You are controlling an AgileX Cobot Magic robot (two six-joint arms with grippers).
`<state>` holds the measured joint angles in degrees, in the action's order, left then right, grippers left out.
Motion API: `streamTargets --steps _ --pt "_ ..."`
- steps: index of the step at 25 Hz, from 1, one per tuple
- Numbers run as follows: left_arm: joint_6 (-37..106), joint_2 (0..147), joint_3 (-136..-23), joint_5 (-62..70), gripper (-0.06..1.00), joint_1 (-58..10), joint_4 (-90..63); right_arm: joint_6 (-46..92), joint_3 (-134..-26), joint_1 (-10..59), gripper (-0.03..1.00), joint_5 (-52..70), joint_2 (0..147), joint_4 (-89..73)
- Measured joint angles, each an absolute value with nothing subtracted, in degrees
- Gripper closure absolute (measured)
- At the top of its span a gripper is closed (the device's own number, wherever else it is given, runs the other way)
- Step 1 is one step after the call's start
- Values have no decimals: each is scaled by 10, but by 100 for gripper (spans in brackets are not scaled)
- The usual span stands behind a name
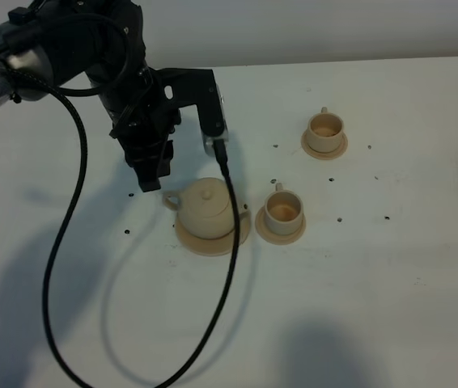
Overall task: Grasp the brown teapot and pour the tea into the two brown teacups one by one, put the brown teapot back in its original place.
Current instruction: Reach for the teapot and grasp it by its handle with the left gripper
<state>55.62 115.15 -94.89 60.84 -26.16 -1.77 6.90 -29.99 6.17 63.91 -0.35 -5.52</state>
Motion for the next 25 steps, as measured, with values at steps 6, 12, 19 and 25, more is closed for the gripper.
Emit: streamTargets --steps 6,12,19,25 --pt "570 1151 -949 609 63 -272 -14 69 -300 62 94 639 -3 -55" --pt "578 1171 -949 609 63 -278 0 69 -300 62 94 639 -3 -55" --pt "578 1182 -949 609 63 -294 35 69 -300 62 94 639 -3 -55" --pt "571 1183 -949 618 63 -301 64 69 -300 62 94 639 -3 -55"
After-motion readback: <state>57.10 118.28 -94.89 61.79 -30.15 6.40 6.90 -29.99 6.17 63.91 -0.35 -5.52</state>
